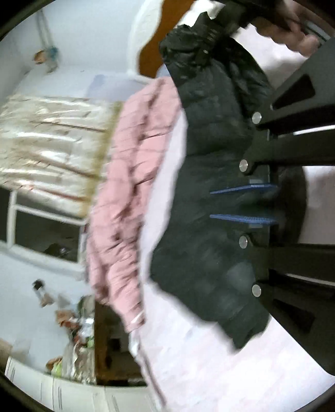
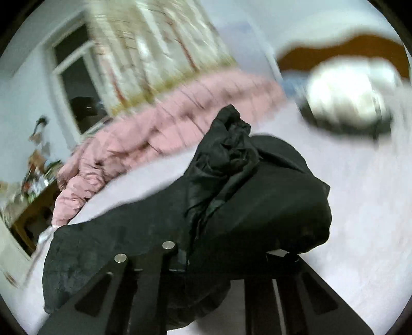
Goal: Fold large clothes
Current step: 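Grasp the folded black jacket end with the right tool and lift it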
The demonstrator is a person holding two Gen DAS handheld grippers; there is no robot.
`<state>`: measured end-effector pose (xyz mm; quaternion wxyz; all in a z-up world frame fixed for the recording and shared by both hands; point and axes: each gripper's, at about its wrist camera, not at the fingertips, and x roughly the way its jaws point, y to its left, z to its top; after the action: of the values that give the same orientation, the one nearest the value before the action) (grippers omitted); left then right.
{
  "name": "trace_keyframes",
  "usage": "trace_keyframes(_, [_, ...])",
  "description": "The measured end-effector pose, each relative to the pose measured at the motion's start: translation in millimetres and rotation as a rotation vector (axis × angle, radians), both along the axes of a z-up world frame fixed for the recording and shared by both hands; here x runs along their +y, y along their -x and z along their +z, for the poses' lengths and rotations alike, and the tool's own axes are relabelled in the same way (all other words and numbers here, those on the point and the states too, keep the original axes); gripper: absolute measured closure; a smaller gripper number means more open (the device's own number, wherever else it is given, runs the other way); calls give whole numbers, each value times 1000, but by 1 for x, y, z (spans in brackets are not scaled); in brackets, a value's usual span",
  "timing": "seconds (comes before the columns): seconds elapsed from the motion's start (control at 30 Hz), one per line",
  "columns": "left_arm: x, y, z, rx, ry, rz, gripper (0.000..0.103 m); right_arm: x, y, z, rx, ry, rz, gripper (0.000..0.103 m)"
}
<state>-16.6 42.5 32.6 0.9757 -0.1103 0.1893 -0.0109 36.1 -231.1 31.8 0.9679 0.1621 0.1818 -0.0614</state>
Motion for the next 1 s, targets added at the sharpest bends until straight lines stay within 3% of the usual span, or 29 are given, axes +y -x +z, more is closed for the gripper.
trace_keyframes(0.2, [77,26,52,-109,12,253,85,99,2,51,-156,241,163,87])
trace_keyframes(0.37, [122,29,53,-111,81,337,85,178,-10,57,-142,300,314,87])
trace_keyframes(0.6, [158,30,40,-76,124,396,85,280,-28,16,-32,411,522,86])
trace_keyframes(0.7, [167,25,31,-39,122,404,83,311,-36,-15,35,495,585,78])
trace_keyframes(0.8, [173,20,24,-14,135,383,83,323,-34,-35,42,556,577,69])
trace_keyframes(0.9, [178,17,16,3,147,371,80,316,-18,-32,21,486,636,50])
trace_keyframes(1.0, [183,14,12,18,161,356,79,303,3,-36,17,441,690,47])
